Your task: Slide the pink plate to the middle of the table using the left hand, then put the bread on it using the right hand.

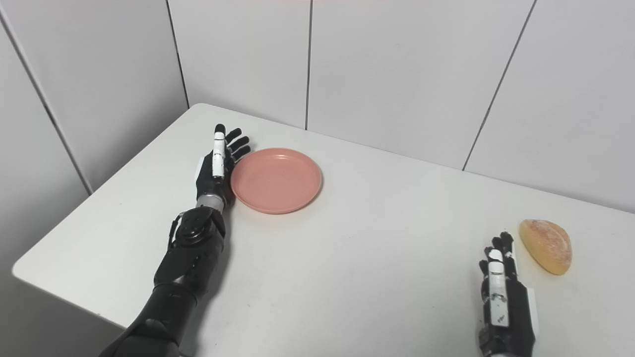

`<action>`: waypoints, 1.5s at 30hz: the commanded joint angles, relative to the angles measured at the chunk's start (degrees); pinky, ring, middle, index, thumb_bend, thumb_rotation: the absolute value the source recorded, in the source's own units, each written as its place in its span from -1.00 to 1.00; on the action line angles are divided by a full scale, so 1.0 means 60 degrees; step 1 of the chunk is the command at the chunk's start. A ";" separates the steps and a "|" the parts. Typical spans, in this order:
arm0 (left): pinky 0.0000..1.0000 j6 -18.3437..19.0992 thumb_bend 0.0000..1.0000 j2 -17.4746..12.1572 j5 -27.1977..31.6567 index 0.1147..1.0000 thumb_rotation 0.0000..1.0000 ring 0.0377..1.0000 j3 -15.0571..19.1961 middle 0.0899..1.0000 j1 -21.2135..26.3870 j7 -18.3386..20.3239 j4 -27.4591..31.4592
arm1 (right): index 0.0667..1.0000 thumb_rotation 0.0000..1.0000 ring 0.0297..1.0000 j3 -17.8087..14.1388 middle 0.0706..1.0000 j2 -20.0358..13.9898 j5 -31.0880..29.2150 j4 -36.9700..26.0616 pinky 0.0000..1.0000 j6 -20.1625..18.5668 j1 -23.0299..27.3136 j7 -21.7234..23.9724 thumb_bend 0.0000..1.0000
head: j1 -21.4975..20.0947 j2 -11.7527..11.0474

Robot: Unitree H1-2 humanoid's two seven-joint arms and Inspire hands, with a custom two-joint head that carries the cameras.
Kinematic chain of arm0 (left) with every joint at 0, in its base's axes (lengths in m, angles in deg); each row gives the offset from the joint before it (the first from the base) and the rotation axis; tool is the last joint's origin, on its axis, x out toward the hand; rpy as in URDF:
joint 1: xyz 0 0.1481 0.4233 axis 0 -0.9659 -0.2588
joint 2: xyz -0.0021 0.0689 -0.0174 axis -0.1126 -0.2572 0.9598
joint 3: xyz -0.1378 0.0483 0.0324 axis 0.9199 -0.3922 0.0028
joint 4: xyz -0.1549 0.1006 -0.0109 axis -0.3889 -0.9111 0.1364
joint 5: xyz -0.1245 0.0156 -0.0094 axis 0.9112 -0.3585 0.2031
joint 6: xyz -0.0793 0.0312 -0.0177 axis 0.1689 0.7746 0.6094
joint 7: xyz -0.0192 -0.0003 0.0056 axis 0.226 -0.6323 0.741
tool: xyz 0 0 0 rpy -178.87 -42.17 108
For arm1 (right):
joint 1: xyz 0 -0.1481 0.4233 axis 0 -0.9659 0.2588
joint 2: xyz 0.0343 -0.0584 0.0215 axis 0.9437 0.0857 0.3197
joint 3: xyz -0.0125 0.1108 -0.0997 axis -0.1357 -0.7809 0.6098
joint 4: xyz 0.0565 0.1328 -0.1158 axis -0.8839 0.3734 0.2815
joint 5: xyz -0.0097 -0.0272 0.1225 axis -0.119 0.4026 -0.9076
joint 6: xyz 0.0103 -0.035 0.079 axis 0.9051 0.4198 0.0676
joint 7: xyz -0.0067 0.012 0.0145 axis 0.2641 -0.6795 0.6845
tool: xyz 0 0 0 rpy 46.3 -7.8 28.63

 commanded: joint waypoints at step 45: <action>0.67 0.2559 0.14 0.1957 0.0248 0.54 0.96 0.67 -0.1625 0.61 -0.1676 0.1397 0.3334 | 1.00 0.57 1.00 0.0356 1.00 0.1206 0.0546 0.0144 1.00 0.0397 0.0768 -0.0794 -0.01 | -0.4117 0.1035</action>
